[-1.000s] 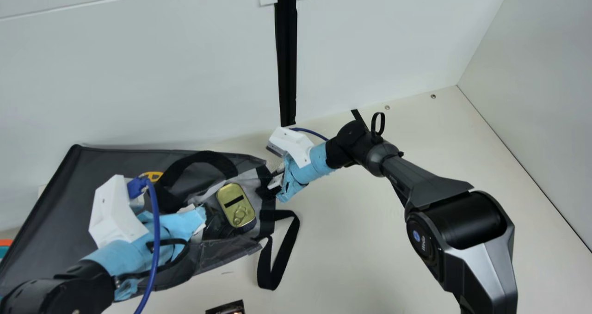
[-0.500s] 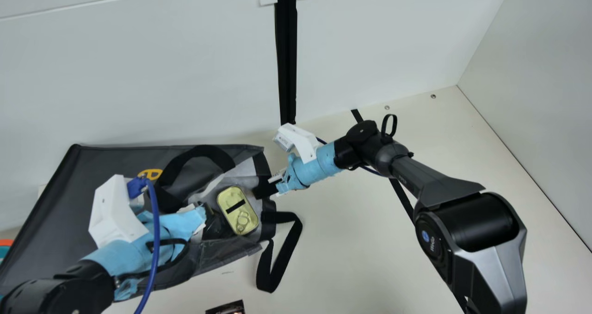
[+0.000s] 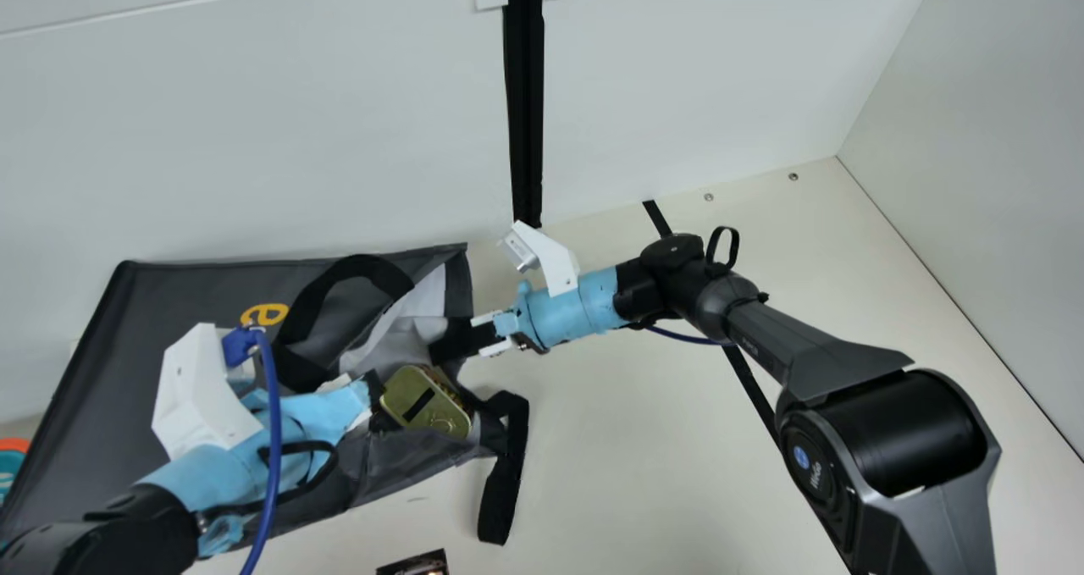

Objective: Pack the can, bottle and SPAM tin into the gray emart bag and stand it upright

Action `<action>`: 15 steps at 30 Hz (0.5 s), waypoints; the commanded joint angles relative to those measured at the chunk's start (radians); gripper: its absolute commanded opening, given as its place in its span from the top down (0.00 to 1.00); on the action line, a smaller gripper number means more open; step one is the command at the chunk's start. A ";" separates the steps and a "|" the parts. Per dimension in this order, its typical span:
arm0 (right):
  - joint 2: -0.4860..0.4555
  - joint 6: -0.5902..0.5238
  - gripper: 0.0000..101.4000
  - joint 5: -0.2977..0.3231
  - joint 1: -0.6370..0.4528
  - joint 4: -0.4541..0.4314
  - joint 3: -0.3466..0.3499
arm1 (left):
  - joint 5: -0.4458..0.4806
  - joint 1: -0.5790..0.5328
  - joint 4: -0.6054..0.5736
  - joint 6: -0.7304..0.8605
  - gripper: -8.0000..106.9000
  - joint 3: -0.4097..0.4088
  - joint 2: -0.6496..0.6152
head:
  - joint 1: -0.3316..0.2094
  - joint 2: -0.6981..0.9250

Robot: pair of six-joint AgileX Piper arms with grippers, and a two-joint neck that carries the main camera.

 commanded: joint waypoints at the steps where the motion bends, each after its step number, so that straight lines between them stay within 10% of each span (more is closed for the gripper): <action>1: -0.026 0.023 1.00 0.006 0.019 0.068 0.016 | -0.011 0.001 -0.042 0.028 1.00 -0.008 0.002 | -0.023 -0.001; 15: -0.217 0.192 1.00 0.006 0.073 0.235 0.033 | -0.019 0.013 -0.158 0.180 1.00 -0.113 0.020 | -0.023 -0.001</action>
